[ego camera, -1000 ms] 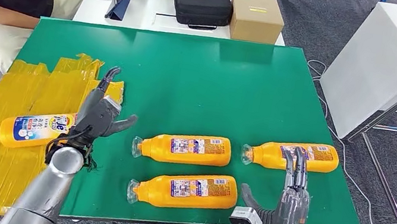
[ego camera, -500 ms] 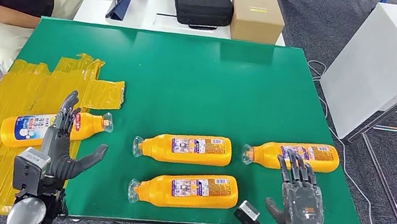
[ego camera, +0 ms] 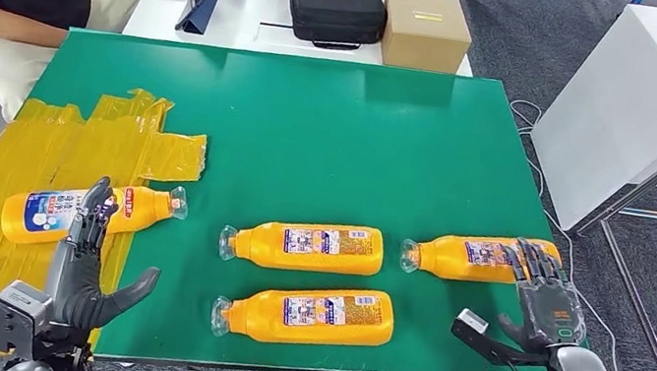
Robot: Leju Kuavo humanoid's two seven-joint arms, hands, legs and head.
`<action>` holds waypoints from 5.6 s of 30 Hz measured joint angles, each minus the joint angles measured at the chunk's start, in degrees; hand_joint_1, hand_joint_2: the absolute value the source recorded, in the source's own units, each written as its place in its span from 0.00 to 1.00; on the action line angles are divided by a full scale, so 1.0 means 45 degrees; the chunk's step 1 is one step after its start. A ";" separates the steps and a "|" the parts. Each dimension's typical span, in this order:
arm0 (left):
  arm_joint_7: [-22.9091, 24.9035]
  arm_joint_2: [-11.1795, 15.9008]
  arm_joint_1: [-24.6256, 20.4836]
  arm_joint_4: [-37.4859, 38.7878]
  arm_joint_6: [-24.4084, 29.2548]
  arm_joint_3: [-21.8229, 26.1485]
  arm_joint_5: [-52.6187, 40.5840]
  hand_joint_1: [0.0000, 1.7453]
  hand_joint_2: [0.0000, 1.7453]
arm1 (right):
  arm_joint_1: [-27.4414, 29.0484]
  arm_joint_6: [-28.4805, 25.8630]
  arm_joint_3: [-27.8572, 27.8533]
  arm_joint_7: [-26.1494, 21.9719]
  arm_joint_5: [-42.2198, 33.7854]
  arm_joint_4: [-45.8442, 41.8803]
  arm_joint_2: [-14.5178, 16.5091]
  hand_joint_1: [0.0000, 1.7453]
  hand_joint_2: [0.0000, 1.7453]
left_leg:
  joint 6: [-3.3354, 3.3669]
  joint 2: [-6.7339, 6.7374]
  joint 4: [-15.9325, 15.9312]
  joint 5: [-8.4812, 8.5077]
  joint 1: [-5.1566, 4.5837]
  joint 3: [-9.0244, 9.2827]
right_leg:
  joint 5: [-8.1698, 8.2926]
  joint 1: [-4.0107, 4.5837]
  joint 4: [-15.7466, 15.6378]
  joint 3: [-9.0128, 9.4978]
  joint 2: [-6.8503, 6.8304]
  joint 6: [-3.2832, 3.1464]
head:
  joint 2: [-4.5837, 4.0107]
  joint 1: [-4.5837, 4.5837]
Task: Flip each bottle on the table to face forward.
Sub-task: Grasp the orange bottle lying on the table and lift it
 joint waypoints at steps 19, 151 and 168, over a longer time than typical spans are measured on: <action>-0.0199 0.0075 -0.0131 0.0233 -0.0501 0.0111 0.0509 0.00 1.00 | -0.3106 -0.0981 0.1486 -0.0540 0.0206 0.5233 -0.1258 0.00 1.00 | 0.0005 -0.0004 0.0003 0.0003 -0.0001 -0.0002 | 0.0002 0.0000 0.0004 -0.0002 -0.0006 0.0004 | 0.0000 -0.0001; 0.2884 -0.0997 -0.4746 0.3326 -0.2633 -0.7107 0.3436 0.00 1.00 | 0.0306 -0.2434 0.6617 -0.4887 -1.3173 -0.4307 0.4416 1.00 1.00 | 0.0045 -0.0055 -0.0002 0.0001 0.0007 -0.0025 | 0.0009 0.0006 -0.0020 -0.0008 -0.0042 0.0018 | 0.0000 -0.0001; 0.2996 -0.1090 -0.4971 0.2034 -0.1204 -0.7292 0.3769 0.00 1.00 | -0.1432 -0.1687 0.7280 -0.4435 -1.3004 -0.1801 0.5372 1.00 1.00 | 0.0045 -0.0055 -0.0001 0.0003 0.0006 -0.0028 | 0.0009 0.0005 -0.0017 -0.0010 -0.0045 0.0018 | 0.0000 0.0001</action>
